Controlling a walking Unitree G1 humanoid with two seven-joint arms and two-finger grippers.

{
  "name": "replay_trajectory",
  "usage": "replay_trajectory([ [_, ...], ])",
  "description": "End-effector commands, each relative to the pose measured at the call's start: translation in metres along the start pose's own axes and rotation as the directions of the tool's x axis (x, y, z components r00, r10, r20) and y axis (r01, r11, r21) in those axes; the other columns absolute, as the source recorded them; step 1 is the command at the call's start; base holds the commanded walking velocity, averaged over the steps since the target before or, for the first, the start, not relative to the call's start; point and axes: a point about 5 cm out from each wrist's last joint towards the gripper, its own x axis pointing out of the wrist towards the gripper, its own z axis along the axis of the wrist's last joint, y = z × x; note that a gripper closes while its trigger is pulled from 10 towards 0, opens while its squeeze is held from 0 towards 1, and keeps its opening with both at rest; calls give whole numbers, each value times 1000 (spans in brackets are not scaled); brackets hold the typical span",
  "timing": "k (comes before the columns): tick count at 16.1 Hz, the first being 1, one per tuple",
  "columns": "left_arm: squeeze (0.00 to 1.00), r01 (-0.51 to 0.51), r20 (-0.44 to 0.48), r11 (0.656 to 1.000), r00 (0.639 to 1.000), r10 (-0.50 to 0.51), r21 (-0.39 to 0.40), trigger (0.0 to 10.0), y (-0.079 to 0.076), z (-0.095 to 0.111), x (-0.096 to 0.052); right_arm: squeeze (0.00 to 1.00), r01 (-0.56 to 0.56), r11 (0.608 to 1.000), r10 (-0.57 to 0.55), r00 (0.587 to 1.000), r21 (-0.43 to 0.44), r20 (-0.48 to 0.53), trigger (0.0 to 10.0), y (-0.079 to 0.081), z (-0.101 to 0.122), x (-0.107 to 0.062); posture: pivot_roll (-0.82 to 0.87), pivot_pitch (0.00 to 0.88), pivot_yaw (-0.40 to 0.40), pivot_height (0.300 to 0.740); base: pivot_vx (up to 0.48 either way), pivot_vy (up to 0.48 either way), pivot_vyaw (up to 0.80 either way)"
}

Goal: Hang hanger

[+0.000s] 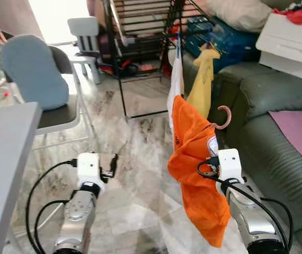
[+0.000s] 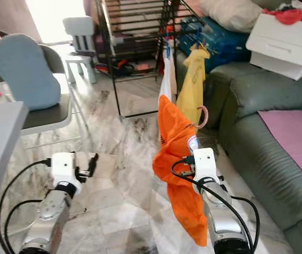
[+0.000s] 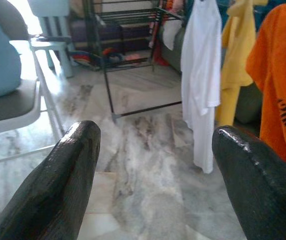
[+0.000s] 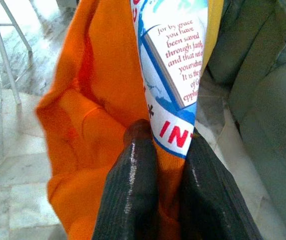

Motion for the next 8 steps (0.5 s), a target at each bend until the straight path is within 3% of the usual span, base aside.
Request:
replay_trajectory([
  [1, 0, 4, 0, 1000, 1000, -4, -4, 10000, 0, 1, 0, 0, -30, 1000, 30, 998, -5, 51, 10000, 5, 14, -1, -203, 0, 53, 740, 386, 0, 0],
  [4, 0, 11, 0, 1000, 1000, -11, -17, 10000, -2, 2, 2, 0, -45, 999, 45, 997, -7, 56, 10000, 6, 16, -1, -205, 0, 48, 740, 397, 0, 0],
  [8, 0, 15, 1, 1000, 1000, -15, -21, 10000, -3, 3, 3, 0, -41, 999, 41, 997, 1, 60, 10000, 4, 19, -1, -208, 0, 47, 740, 411, 0, 558],
])
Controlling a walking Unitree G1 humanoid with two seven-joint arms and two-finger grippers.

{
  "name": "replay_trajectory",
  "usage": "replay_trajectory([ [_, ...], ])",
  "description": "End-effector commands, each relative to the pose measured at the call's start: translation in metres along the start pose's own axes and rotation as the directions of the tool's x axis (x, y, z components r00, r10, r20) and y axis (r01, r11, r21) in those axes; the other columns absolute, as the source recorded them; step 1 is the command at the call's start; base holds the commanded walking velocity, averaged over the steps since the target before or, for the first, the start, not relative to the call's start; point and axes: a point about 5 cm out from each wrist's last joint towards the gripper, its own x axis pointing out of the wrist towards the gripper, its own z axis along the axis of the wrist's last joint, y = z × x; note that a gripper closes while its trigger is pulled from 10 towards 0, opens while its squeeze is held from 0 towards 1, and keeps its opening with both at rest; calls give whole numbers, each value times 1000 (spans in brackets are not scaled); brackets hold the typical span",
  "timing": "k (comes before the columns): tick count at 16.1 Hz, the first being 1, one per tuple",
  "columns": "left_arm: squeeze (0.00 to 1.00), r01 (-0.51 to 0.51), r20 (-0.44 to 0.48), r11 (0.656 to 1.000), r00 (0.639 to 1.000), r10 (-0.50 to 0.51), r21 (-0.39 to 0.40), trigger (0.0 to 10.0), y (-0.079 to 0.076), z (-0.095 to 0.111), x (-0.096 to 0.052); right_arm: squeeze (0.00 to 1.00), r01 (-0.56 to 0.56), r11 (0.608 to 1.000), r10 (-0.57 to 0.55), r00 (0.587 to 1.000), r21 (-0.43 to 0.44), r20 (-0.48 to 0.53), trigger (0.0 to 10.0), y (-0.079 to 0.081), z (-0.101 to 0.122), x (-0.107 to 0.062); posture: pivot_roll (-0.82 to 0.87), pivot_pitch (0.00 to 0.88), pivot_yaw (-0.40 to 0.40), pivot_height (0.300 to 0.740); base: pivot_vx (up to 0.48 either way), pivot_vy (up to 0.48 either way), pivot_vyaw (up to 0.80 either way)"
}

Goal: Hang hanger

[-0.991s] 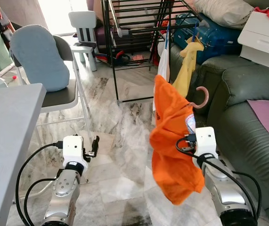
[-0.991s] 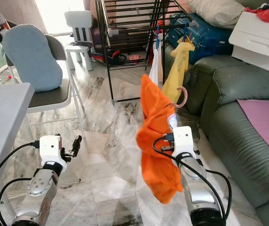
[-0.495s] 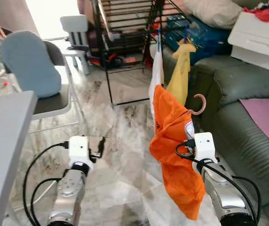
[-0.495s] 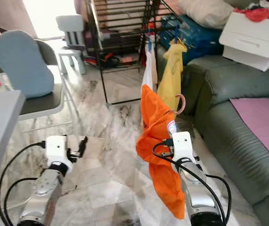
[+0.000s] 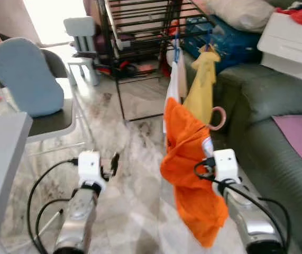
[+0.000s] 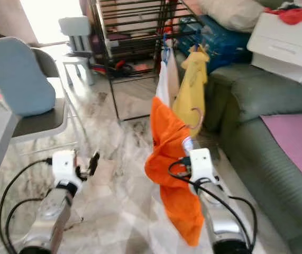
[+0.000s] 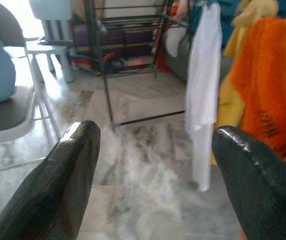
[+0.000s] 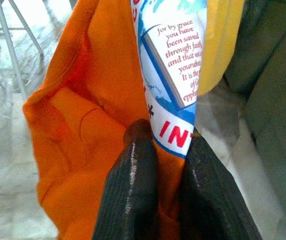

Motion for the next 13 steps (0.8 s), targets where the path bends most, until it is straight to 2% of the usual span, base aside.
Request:
replay_trajectory([
  [1, 0, -15, -12, 1000, 1000, 15, 11, 10000, 9, -1, -3, 0, -18, 1000, 17, 998, 11, 67, 10000, 5, 17, 1, -212, 0, 46, 740, 412, 0, 469],
  [5, 0, -8, -16, 1000, 1000, 8, 5, 10000, 4, -3, -2, 0, -29, 1000, 29, 998, 5, 52, 10000, 4, 16, 1, -216, 0, 46, 740, 412, 0, 0],
  [8, 0, -17, -19, 1000, 1000, 18, 14, 10000, 3, -3, 1, 0, -22, 999, 22, 1000, -27, 10, 10000, 6, 12, 2, -217, 0, 42, 740, 414, 0, 496],
  [10, 0, -27, -21, 999, 999, 27, 19, 10000, 4, -3, 1, 0, -2, 999, 2, 1000, -42, 3, 10000, 3, 12, 2, -215, 0, 42, 740, 416, 0, 0],
  [13, 0, -51, -50, 997, 997, 54, 49, 10000, 17, -8, -1, 0, 53, 993, -54, 998, -102, -12, 10000, -5, 9, 5, -207, 0, 43, 740, 416, 80, 0],
])
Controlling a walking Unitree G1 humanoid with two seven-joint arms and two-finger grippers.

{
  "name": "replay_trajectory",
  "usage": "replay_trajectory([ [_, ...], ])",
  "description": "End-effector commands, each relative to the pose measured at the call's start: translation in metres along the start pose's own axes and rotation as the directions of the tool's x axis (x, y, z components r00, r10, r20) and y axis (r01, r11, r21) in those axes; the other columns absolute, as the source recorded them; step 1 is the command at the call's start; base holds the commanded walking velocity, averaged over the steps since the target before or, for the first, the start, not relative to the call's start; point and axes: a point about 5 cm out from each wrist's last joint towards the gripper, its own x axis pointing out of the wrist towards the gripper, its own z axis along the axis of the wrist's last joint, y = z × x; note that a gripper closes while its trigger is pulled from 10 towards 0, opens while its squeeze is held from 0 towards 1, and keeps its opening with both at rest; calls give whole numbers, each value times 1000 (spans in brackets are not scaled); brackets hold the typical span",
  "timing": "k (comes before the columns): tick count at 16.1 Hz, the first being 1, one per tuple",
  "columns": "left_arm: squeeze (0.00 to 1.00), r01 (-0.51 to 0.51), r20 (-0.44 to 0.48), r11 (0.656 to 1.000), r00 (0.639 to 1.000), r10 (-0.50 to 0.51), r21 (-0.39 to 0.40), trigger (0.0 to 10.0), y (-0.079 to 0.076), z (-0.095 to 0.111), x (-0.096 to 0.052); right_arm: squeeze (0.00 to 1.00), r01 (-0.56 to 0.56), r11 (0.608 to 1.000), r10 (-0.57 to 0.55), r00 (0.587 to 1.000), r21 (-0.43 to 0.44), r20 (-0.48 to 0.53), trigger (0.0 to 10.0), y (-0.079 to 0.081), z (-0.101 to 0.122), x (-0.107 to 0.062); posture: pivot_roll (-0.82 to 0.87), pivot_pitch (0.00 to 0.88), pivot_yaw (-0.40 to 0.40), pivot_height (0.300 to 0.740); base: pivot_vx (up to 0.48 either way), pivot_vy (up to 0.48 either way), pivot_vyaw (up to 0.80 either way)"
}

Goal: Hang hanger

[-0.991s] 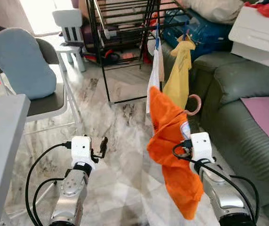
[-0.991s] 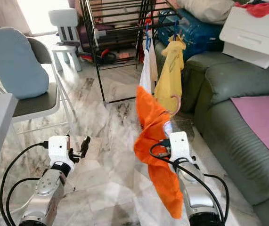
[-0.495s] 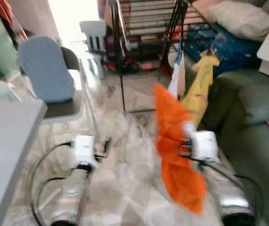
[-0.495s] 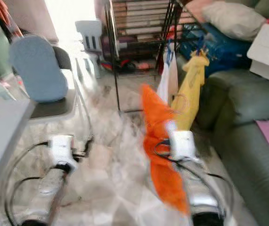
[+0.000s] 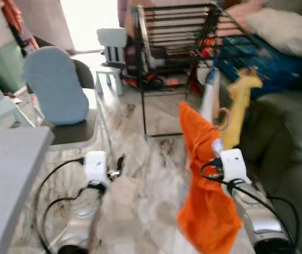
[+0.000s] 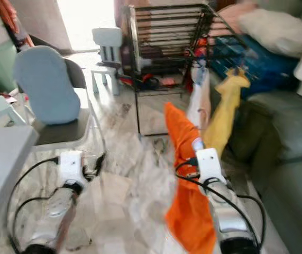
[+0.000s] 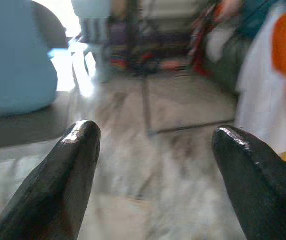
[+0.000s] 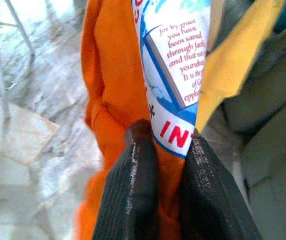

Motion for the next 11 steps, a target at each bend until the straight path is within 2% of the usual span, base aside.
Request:
replay_trajectory([
  [1, 0, 7, -2, 1000, 1000, -7, 21, 10000, 2, 0, 2, 0, 2, 1000, -1, 1000, -10, 26, 10000, 0, 7, 1, -206, 0, 44, 740, 412, 0, 0],
  [3, 0, -4, -14, 1000, 1000, 5, 24, 10000, 7, -1, 4, 0, 8, 1000, -8, 1000, 0, 14, 10000, 0, 6, 3, -205, 0, 45, 740, 414, 0, 0],
  [7, 0, -2, -7, 1000, 1000, 2, 21, 10000, 7, 0, 7, 0, 2, 1000, -2, 1000, 7, 12, 10000, 2, 7, 4, -207, 0, 45, 740, 419, 0, 0],
  [11, 0, -4, -6, 1000, 1000, 4, -5, 10000, -2, -1, 8, 0, -14, 1000, 14, 1000, 6, 2, 10000, 4, 4, 4, -212, 0, 43, 740, 429, 0, 0],
])
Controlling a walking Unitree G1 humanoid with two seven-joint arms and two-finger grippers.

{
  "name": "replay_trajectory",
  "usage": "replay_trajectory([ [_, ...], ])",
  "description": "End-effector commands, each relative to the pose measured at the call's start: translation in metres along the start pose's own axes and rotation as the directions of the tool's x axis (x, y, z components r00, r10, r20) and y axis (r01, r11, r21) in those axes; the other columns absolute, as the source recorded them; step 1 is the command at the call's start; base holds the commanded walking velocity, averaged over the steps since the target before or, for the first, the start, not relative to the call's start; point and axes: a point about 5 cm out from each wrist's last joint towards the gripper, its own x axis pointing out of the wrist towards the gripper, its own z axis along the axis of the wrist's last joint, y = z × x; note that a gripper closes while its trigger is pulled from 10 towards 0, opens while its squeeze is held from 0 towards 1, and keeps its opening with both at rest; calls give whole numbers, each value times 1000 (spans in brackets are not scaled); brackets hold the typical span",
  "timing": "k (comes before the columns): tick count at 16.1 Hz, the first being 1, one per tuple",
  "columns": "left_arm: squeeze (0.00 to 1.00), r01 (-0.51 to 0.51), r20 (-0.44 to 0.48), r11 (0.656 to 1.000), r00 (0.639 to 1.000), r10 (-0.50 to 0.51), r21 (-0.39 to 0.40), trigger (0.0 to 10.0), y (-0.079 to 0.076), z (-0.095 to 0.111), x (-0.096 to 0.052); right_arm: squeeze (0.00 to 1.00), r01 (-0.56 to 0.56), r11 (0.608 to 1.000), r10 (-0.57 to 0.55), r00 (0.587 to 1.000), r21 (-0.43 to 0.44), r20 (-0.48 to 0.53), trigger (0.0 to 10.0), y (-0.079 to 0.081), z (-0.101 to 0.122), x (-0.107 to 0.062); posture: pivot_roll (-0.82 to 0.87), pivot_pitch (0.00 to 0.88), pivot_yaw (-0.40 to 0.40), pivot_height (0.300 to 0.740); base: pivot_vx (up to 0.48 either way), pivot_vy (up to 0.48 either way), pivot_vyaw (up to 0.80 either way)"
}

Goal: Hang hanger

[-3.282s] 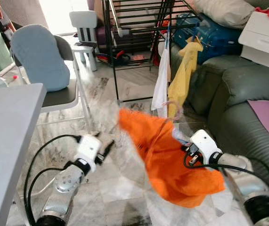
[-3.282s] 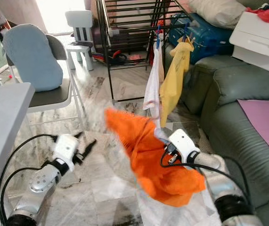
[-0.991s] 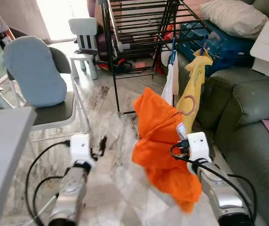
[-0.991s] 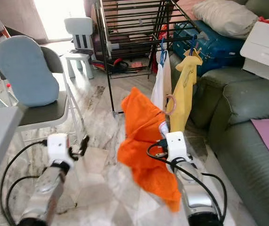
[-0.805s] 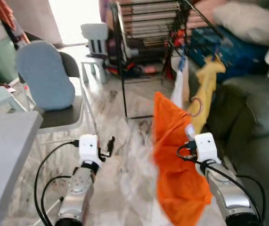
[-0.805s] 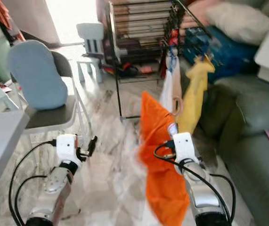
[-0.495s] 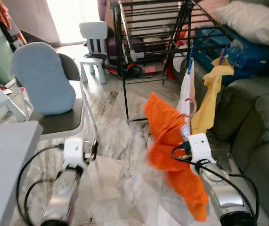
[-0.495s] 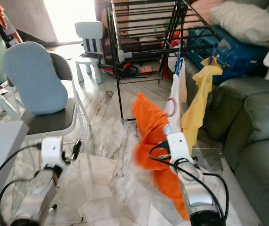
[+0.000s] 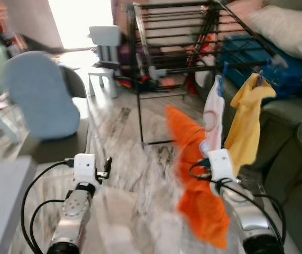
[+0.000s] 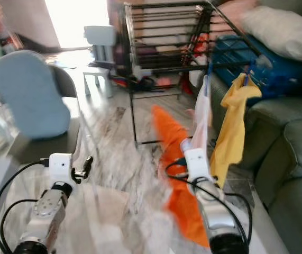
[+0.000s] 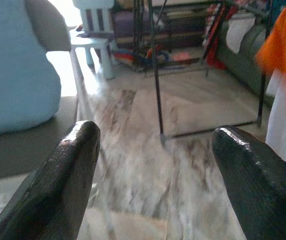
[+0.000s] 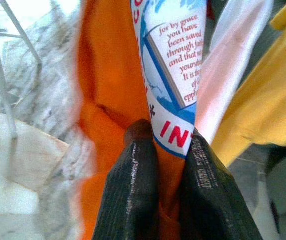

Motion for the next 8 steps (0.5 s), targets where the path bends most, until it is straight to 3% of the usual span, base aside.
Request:
replay_trajectory([
  [1, 0, 21, 18, 1000, 1000, -21, -10, 10000, -9, 4, 3, 0, 27, 1000, -27, 999, -4, 20, 10000, -10, 5, -1, -212, 0, 43, 740, 431, 0, 0],
  [8, 0, 18, 16, 1000, 1000, -17, -22, 10000, -11, 3, 4, 0, -9, 1000, 10, 1000, -25, 17, 10000, -3, 7, 2, -212, 0, 39, 740, 429, 0, 0],
])
